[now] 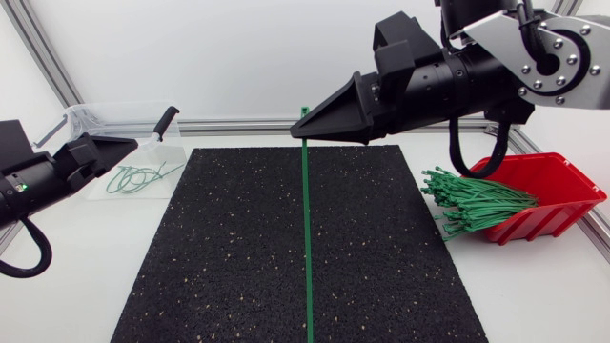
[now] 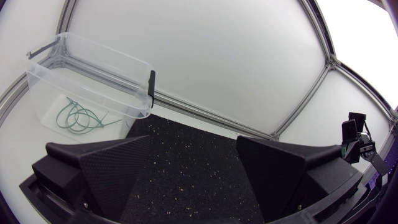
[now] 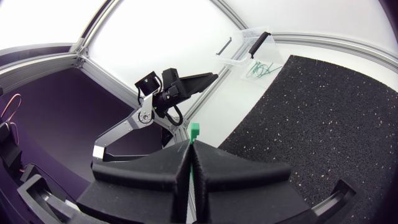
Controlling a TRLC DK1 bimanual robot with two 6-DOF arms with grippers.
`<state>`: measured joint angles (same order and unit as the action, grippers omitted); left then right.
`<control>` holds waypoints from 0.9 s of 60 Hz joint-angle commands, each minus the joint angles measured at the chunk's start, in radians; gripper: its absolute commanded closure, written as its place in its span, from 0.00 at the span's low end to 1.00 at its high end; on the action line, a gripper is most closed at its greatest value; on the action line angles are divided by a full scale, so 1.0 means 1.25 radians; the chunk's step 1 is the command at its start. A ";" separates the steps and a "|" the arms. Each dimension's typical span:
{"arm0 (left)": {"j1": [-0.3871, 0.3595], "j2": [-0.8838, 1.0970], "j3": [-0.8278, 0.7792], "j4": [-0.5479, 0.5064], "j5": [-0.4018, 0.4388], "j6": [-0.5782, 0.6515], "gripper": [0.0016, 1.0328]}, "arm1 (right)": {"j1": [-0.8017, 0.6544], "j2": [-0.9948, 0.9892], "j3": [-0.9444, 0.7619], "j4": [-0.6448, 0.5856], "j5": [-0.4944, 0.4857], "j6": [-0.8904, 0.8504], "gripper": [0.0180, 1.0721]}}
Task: Take a green cable tie from the red box, thread the tail through the head to close it, then place it in the transparent bin on the left.
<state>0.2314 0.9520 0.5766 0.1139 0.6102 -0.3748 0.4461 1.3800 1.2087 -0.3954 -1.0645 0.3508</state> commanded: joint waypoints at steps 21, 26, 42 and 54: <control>-0.185 0.155 0.053 0.050 0.226 -0.019 0.07 | -0.002 0.046 -0.022 0.006 0.005 -0.025 0.94; -0.223 0.133 0.038 0.077 0.242 -0.022 0.07 | 0.000 0.053 -0.023 0.011 0.004 -0.024 0.95; -0.345 0.116 0.000 0.239 0.262 -0.092 0.07 | 0.005 0.073 -0.017 0.014 -0.014 -0.016 0.95; -0.431 0.121 0.016 0.254 0.286 -0.098 0.07 | -0.003 0.086 -0.012 0.016 -0.037 -0.013 0.95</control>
<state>-0.2699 1.0985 0.6006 0.4133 0.9485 -0.4713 0.4438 1.4689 1.2068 -0.3847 -1.0958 0.3363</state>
